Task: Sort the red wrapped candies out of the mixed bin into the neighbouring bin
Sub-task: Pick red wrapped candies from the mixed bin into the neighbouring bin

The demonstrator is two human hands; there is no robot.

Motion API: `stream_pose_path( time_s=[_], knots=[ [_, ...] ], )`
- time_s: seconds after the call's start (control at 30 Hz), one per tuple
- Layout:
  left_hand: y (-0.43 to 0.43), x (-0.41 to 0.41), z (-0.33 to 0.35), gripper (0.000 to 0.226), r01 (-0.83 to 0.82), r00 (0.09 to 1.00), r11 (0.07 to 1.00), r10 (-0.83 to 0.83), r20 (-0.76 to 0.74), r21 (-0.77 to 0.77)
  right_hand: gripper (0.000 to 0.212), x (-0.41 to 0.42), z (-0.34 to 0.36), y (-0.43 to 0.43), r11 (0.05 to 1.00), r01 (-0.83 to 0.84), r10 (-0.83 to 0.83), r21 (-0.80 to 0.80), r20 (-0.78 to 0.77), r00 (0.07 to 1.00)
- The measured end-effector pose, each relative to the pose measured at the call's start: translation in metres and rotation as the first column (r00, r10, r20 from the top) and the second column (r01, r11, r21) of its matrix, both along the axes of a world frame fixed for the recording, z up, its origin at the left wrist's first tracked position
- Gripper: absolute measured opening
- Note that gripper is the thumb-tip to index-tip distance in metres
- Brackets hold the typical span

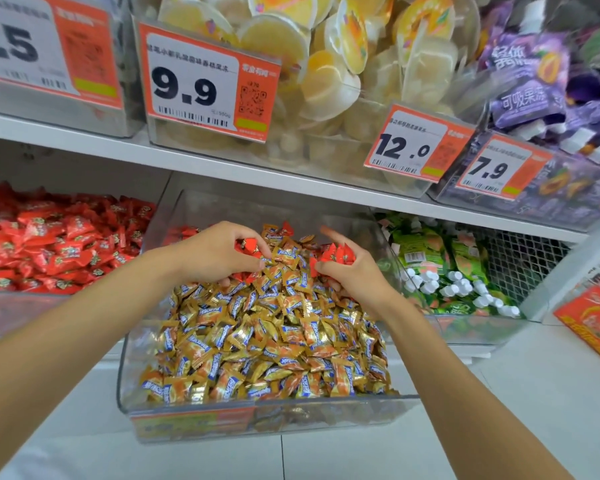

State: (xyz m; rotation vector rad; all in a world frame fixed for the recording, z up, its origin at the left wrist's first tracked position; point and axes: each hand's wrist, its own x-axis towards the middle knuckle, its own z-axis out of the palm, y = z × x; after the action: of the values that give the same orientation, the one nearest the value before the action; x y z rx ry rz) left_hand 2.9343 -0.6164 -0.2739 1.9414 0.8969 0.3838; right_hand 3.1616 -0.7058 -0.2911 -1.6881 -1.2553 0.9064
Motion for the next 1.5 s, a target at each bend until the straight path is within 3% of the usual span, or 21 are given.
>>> stream_pose_path(
  time_s=[0.1,0.23,0.43,0.63,0.73,0.8,1.03,1.2,1.27,1.3,1.4,1.43,1.5],
  knots=[
    [0.001,-0.001,-0.002,0.018,0.001,1.000,1.000,-0.001,-0.013,0.003,0.053,-0.005,0.007,-0.012,0.998,-0.064,0.064,0.013,-0.012,0.998],
    [0.000,-0.001,-0.002,0.011,-0.001,1.000,1.000,0.001,-0.012,0.001,0.021,-0.005,0.015,-0.019,0.999,-0.004,0.005,0.047,-0.021,1.000],
    [-0.004,-0.002,0.000,0.009,-0.044,0.998,0.997,0.042,0.036,0.069,0.017,-0.002,0.021,-0.032,0.998,-0.020,0.028,0.053,-0.160,0.987],
    [-0.021,-0.020,0.011,0.019,-0.193,0.976,0.945,0.157,0.152,0.263,0.020,-0.037,0.041,-0.041,0.998,-0.064,0.064,0.029,-0.013,0.998],
    [-0.031,-0.052,0.019,0.018,-0.311,0.938,0.907,0.245,0.244,0.283,0.023,-0.063,0.051,-0.039,0.992,-0.121,0.120,0.029,0.029,0.992],
    [-0.036,-0.084,0.024,0.010,-0.389,0.906,0.880,0.311,0.285,0.274,0.027,-0.088,0.057,-0.035,0.985,-0.167,0.165,0.039,0.041,0.985],
    [-0.025,-0.212,0.007,0.020,-0.611,0.755,0.785,0.536,0.378,0.107,0.020,-0.203,0.061,0.004,0.932,-0.311,0.298,0.186,0.096,0.950],
    [0.038,-0.284,-0.019,0.016,-0.771,0.635,0.611,0.712,0.300,0.180,0.025,-0.271,0.049,0.068,0.915,-0.380,0.311,0.134,0.367,0.877],
    [0.058,-0.296,-0.015,0.020,-0.758,0.651,0.606,0.694,0.307,0.240,0.033,-0.288,0.042,0.096,0.929,-0.352,0.264,0.115,0.462,0.847],
    [0.065,-0.299,-0.013,0.033,-0.724,0.690,0.639,0.664,0.287,0.262,0.046,-0.294,0.038,0.110,0.937,-0.336,0.248,0.094,0.496,0.832],
    [0.076,-0.297,-0.011,0.102,-0.538,0.803,0.775,0.591,-0.080,0.331,0.110,-0.300,0.026,0.137,0.899,-0.417,0.427,-0.131,0.467,0.774],
    [0.077,-0.299,-0.015,0.109,-0.503,0.800,0.799,0.575,-0.171,0.330,0.122,-0.299,0.021,0.143,0.869,-0.452,0.491,-0.200,0.455,0.743],
    [0.079,-0.305,-0.026,0.105,-0.488,0.806,0.814,0.559,-0.194,0.315,0.123,-0.294,0.011,0.150,0.853,-0.470,0.517,-0.228,0.495,0.699]
  ],
)
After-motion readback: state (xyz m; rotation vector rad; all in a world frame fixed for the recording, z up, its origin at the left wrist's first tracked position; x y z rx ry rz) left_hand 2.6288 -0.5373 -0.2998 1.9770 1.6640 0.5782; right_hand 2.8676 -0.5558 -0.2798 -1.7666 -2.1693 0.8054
